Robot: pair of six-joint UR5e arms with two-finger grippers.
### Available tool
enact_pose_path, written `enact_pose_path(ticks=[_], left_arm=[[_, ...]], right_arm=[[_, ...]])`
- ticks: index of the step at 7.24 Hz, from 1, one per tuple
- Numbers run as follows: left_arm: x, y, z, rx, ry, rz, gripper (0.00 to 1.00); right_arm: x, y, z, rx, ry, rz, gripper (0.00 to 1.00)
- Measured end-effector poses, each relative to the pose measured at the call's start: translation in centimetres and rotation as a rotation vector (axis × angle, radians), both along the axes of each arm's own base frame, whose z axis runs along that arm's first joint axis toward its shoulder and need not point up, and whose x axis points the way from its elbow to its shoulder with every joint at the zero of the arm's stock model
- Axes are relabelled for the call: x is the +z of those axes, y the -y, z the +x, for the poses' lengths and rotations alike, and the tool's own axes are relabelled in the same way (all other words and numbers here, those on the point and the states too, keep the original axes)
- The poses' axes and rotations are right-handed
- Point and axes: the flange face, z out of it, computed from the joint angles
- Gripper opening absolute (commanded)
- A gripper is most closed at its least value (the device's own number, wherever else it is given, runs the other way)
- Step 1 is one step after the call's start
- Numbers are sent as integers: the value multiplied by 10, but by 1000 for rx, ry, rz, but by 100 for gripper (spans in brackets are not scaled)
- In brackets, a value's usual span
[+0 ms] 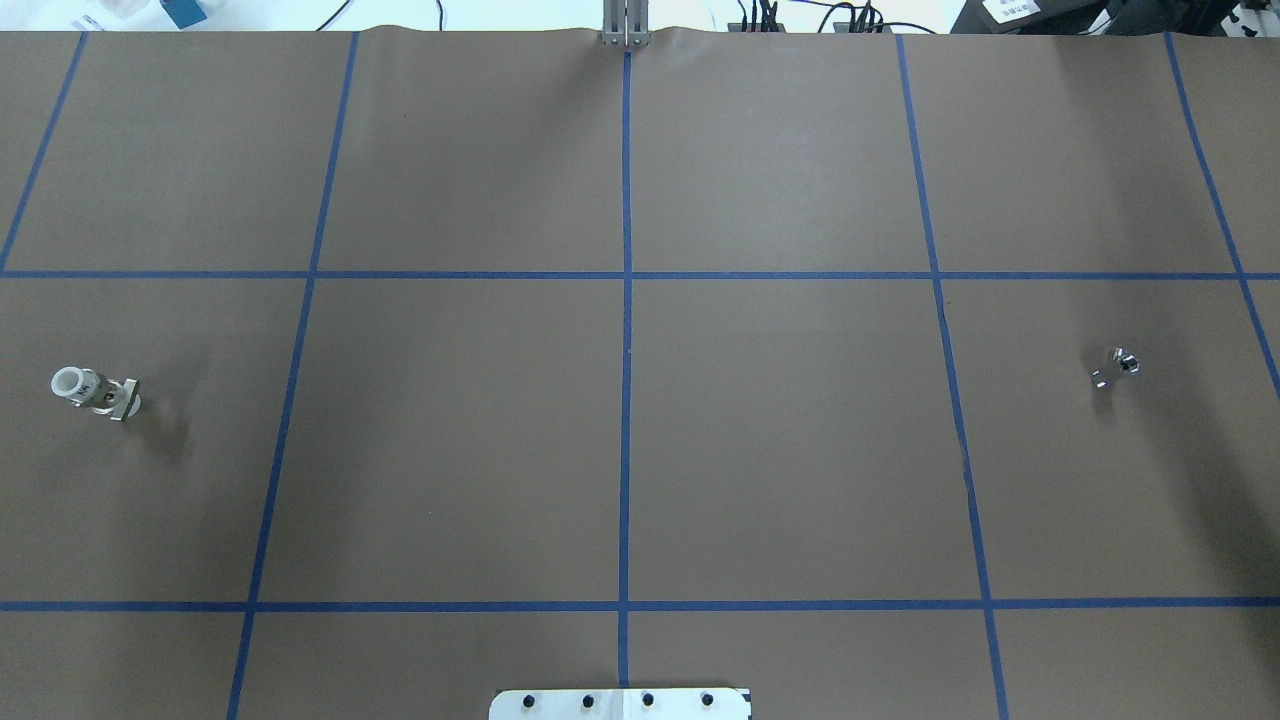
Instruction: Assemble PPR valve and pipe with both arms
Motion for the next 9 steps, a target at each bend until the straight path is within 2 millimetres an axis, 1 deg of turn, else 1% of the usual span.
enact_pose_path(ticks=[2, 4, 7, 9], left_arm=[[-6, -1, 1, 7, -8, 21, 100], [-1, -8, 5, 16, -11, 7, 99], [0, -12, 17, 41, -8, 6, 100], [-3, -11, 19, 18, -11, -24, 100]], right_arm=[[3, -6, 3, 4, -1, -4, 99], [5, -12, 3, 3, 2, -4, 99], [4, -14, 3, 1, 13, -1, 99], [3, -14, 2, 0, 16, -1, 99]])
